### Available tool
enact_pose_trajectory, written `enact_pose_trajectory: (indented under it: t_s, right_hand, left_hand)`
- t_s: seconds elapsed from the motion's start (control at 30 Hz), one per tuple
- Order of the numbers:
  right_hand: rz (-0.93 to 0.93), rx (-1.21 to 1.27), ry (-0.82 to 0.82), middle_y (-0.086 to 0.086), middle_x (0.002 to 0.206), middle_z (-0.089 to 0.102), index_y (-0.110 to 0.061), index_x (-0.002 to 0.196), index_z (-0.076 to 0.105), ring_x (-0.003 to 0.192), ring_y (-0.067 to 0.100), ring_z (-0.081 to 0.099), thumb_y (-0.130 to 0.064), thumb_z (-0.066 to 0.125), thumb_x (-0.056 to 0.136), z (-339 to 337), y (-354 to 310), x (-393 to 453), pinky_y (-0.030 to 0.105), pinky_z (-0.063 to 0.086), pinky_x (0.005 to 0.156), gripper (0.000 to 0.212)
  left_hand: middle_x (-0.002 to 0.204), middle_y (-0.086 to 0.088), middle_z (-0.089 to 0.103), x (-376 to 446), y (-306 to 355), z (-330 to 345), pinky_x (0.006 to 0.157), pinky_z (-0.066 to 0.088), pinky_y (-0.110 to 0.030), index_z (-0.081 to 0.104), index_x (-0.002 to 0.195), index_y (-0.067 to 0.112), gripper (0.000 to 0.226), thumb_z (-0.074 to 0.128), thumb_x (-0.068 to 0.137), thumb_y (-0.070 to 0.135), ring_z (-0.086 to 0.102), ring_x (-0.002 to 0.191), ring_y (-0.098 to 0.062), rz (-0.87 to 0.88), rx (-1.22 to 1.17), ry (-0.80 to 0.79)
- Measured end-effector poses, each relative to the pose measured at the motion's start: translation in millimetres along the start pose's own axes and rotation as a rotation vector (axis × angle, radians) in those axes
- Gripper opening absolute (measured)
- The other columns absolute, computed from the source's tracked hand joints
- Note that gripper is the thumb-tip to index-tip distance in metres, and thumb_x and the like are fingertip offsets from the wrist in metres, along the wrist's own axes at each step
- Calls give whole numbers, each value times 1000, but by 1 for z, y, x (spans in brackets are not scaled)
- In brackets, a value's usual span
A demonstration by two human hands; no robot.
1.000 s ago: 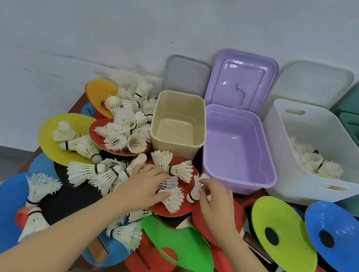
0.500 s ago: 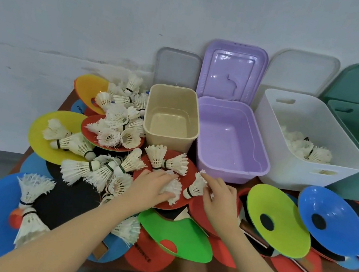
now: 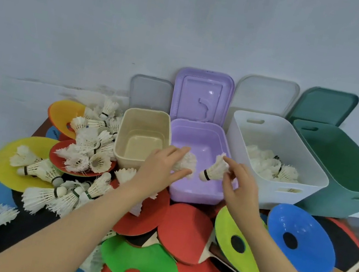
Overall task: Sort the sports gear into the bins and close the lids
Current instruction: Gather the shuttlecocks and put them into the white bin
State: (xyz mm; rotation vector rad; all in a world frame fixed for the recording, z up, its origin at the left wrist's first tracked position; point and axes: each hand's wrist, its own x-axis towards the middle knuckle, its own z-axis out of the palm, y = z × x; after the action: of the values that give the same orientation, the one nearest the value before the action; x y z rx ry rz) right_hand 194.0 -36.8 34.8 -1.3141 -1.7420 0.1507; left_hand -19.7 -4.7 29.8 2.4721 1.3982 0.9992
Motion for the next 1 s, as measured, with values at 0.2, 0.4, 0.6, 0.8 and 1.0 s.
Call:
enact_pose_trajectory:
  t_s: [0.2, 0.4, 0.6, 0.8, 1.0]
  right_hand:
    - [48, -13, 85, 1, 82, 54, -9, 119, 60, 73, 13, 49, 3, 53, 85, -60, 58, 45, 28, 43, 70, 36]
    - [141, -55, 61, -1, 82, 55, -15, 121, 60, 72, 13, 50, 3, 53, 87, -104, 137, 82, 30, 44, 72, 39]
    - [144, -95, 2, -3, 103, 61, -13, 121, 59, 85, 13, 57, -1, 49, 91, -114, 201, 113, 31, 48, 79, 34]
    - [396, -94, -109, -1, 120, 58, -19, 134, 47, 105, 14, 53, -12, 49, 94, -96, 232, 131, 26, 42, 88, 41]
    - [246, -212, -239, 3, 123, 56, -16, 130, 51, 109, 21, 54, -16, 52, 92, -89, 233, 119, 39, 43, 95, 38]
  left_hand:
    - [99, -10, 62, 87, 56, 44, 76, 44, -39, 55, 127, 10, 63, 43, 81, 51, 61, 89, -29, 31, 20, 27]
    - [109, -11, 58, 159, 100, 104, 84, 41, -38, 49, 132, 11, 54, 58, 87, 39, 57, 96, -31, -4, 23, -26]
    - [125, -9, 51, 209, 108, 149, 88, 45, -39, 45, 135, 9, 48, 59, 90, 21, 54, 109, -27, -87, -75, -27]
    - [149, -8, 29, 239, 95, 164, 108, 27, -34, 23, 146, 12, 62, 52, 93, 27, 26, 136, -23, -141, 160, -212]
    - [145, -6, 35, 219, 92, 160, 106, 23, -32, 32, 141, 12, 50, 42, 97, 30, 30, 134, -21, -106, 297, -219]
